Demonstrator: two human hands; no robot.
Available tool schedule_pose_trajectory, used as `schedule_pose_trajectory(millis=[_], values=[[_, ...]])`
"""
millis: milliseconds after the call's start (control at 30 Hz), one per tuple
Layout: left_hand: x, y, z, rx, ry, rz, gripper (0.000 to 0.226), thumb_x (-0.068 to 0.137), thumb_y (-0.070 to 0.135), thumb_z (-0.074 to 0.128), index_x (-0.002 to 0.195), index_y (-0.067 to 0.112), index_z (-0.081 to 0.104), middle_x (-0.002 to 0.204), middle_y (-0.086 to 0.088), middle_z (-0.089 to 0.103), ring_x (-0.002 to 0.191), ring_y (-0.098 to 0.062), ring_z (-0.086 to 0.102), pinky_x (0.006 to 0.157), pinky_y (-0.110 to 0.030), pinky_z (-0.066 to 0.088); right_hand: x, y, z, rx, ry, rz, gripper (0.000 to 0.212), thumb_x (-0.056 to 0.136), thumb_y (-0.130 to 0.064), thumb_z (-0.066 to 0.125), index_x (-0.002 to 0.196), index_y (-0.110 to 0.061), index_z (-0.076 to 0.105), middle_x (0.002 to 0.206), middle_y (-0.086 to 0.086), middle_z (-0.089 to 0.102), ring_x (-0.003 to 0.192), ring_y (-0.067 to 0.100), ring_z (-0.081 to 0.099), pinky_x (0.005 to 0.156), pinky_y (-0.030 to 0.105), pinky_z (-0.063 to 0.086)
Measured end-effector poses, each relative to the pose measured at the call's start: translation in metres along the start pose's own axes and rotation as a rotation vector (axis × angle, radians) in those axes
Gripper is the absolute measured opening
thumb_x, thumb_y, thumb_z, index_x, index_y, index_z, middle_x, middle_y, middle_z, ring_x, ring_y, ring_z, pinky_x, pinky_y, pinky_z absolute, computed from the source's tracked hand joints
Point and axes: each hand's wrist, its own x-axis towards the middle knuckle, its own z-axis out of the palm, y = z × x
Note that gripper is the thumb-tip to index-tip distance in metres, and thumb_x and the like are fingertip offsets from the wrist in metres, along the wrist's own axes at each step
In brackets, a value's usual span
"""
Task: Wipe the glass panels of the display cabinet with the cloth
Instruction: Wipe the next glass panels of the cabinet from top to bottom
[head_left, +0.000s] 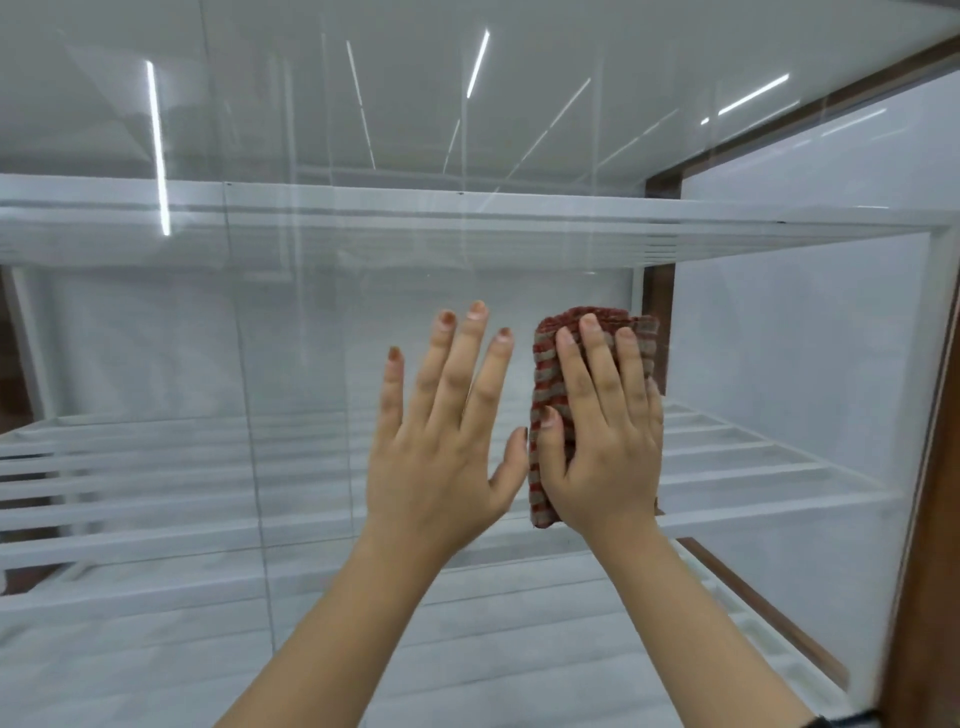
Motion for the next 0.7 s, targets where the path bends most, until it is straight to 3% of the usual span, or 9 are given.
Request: schedule_pose_trajectory(millis=[167,433,700], values=[[0.008,0.008,0.013,0.05,-0.041,-0.033,0.07,0.086,0.043,0.043,0.145,0.01,0.025,0.153,-0.01,0.02,0.142,-0.026,0.014,0.114,-0.051,0.008,0.017,0.032,-0.01,-0.008,-0.032,-0.076,0.053,0.089,-0.029,0.038,0.14,-0.016,0.036,0.148,0.007,0.033,0.14,0.025,0.022,0.106,0.051,0.028],[0.007,0.011,0.02,0.109,0.013,-0.049,0.069,0.086,0.043,0.041,0.145,0.011,0.026,0.153,-0.008,0.02,0.142,-0.025,0.016,0.114,-0.05,0.007,-0.011,0.074,-0.017,-0.006,0.049,0.103,0.051,0.092,-0.026,0.033,0.141,-0.01,0.033,0.147,0.01,0.033,0.139,0.028,0.022,0.104,0.056,0.03],[0.006,0.011,0.02,0.126,0.034,-0.051,0.069,0.086,0.043,0.041,0.145,0.012,0.024,0.153,-0.008,0.019,0.142,-0.025,0.015,0.114,-0.049,0.006,0.005,0.055,-0.014,-0.017,-0.031,-0.098,0.053,0.09,-0.03,0.037,0.141,-0.02,0.033,0.148,0.003,0.032,0.14,0.023,0.023,0.109,0.047,0.025]])
